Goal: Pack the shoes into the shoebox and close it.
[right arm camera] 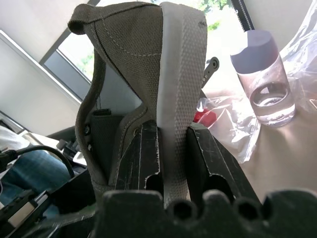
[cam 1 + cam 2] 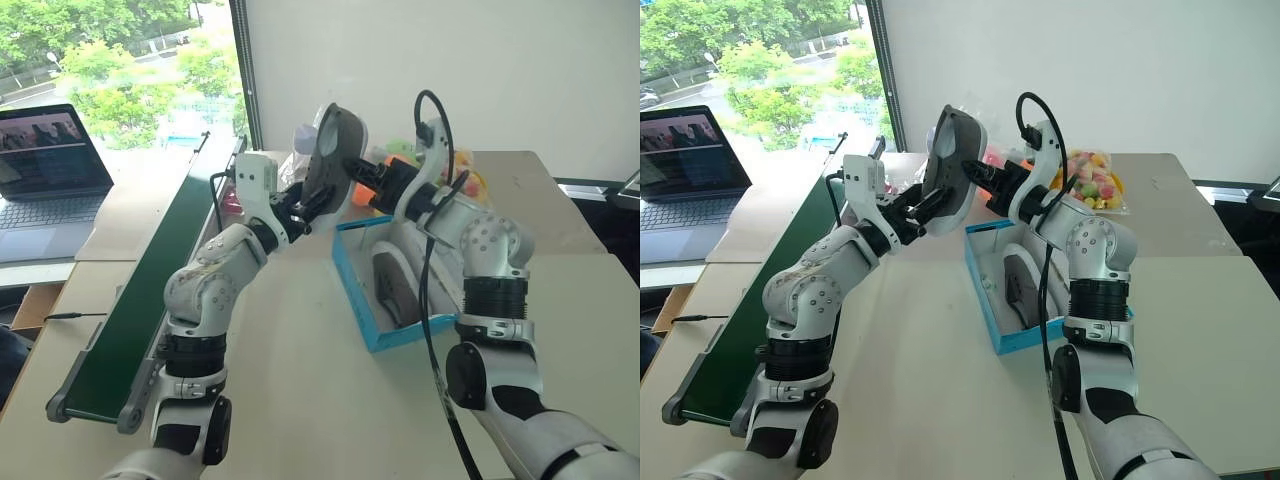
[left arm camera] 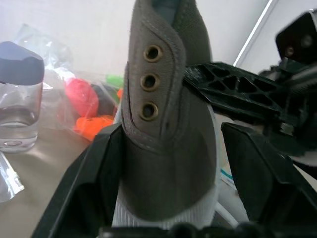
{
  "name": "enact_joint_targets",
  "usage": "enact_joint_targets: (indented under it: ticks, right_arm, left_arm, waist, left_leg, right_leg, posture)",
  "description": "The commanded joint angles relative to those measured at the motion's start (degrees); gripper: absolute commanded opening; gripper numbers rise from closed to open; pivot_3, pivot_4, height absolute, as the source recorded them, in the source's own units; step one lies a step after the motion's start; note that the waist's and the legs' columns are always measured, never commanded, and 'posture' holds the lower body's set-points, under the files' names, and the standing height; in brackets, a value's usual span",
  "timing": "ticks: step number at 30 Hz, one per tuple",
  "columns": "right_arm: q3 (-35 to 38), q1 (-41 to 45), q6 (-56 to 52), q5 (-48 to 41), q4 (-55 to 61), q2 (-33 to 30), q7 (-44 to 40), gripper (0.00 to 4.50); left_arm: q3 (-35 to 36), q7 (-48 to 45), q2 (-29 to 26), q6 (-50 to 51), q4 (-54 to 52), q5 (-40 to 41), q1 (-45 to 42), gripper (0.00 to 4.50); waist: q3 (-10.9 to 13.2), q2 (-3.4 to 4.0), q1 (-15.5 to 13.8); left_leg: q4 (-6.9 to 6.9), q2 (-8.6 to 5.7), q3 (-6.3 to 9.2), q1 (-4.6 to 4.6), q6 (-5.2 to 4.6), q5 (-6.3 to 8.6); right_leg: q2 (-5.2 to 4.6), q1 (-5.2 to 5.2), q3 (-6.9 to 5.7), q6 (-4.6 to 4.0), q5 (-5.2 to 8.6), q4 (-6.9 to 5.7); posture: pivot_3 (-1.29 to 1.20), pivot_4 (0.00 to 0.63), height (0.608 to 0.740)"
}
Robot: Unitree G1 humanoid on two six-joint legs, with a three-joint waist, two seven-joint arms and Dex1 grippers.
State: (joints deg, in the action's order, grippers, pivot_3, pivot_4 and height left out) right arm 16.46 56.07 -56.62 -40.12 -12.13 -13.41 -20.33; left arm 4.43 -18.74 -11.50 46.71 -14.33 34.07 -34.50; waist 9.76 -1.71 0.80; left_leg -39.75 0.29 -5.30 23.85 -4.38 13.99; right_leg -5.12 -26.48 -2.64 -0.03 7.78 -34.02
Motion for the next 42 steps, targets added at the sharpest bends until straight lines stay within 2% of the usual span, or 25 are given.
enact_joint_targets:
  ticks: [1, 5, 11, 16, 24, 32, 37, 42]
  right_arm:
    - [-0.6, 4.5, -6.2, -1.9, 3.8, -7.8, -3.2, 0.26]
    - [-3.0, 3.0, -15.1, -2.5, 5.3, -18.1, -6.9, 0.26]
    - [-4.8, -2.6, -20.7, -4.0, 8.0, -25.4, -12.5, 0.26]
    - [-2.1, -5.0, -23.2, -5.0, 7.8, -24.3, -12.6, 0.26]
    - [-6.5, -9.3, -18.6, -1.6, 5.1, -21.6, -13.3, 0.26]
    - [-17.3, -9.3, -8.2, 7.1, -3.2, -22.7, -21.3, 0.26]
    - [-26.4, -8.7, -1.2, 15.4, -7.9, -24.4, -26.7, 0.26]
    - [-34.2, -8.0, 4.5, 23.5, -9.6, -23.5, -28.2, 0.26]
  left_arm:
    - [-3.2, -3.6, -2.3, 0.8, -4.1, 0.7, 2.1, 3.07]
    - [-4.5, -4.4, -3.5, -0.7, -3.5, -1.1, 3.2, 3.07]
    - [-6.1, -6.3, -4.8, -2.4, -2.7, -3.0, 4.5, 3.07]
    - [-6.1, -8.3, -7.7, -0.8, -6.2, -2.1, 7.6, 3.07]
    - [-6.7, -9.2, -11.0, 0.3, -9.6, -2.1, 9.5, 3.07]
    - [-6.2, -8.1, -11.4, 2.3, -12.8, -1.8, 10.5, 3.07]
    - [-5.6, -7.1, -11.8, 3.2, -14.5, -1.7, 11.6, 3.07]
    - [-5.6, -5.8, -11.5, 3.8, -15.5, -2.0, 12.4, 3.07]
  waist:
    - [0.0, 0.02, -0.2]
    - [0.0, 0.01, -0.6]
    - [0.0, 0.00, -0.6]
    - [0.0, 0.00, -0.1]
    - [0.0, 0.00, -0.3]
    - [0.0, 0.00, -0.3]
    - [0.0, 0.00, -0.3]
    - [0.0, 0.00, -0.3]
  left_leg:
    - [0.00, -0.01, 0.01, 0.00, -0.01, 0.00]
    - [-0.01, -0.07, 0.05, 0.01, -0.07, 0.04]
    - [0.00, -0.10, -0.01, 0.00, -0.12, 0.07]
    - [-0.01, -0.02, -0.05, -0.02, -0.10, 0.06]
    - [-0.04, -0.08, -0.04, -0.02, -0.10, 0.06]
    - [-0.03, -0.11, -0.04, -0.01, -0.13, 0.07]
    - [-0.04, -0.12, -0.04, -0.03, -0.13, 0.07]
    - [-0.07, -0.11, -0.03, -0.08, -0.12, 0.07]
  right_leg:
    - [-0.01, 0.00, -0.01, 0.00, 0.01, 0.00]
    - [-0.05, 0.05, -0.02, 0.06, 0.07, 0.06]
    - [-0.07, 0.05, 0.10, 0.09, 0.09, 0.09]
    - [0.00, 0.01, 0.19, 0.39, 0.26, 0.03]
    - [-0.07, 0.03, 0.21, 0.49, 0.31, 0.04]
    - [-0.05, 0.03, 0.21, 0.49, 0.30, 0.05]
    - [-0.06, 0.04, 0.21, 0.50, 0.31, 0.05]
    - [-0.05, 0.08, 0.20, 0.52, 0.32, 0.03]
  posture:
    - [0.00, 0.150, 0.740]
    - [0.00, 0.150, 0.740]
    - [0.00, 0.150, 0.740]
    - [0.00, 0.150, 0.740]
    - [0.00, 0.150, 0.740]
    - [0.00, 0.150, 0.740]
    - [0.00, 0.150, 0.740]
    - [0.00, 0.150, 0.740]
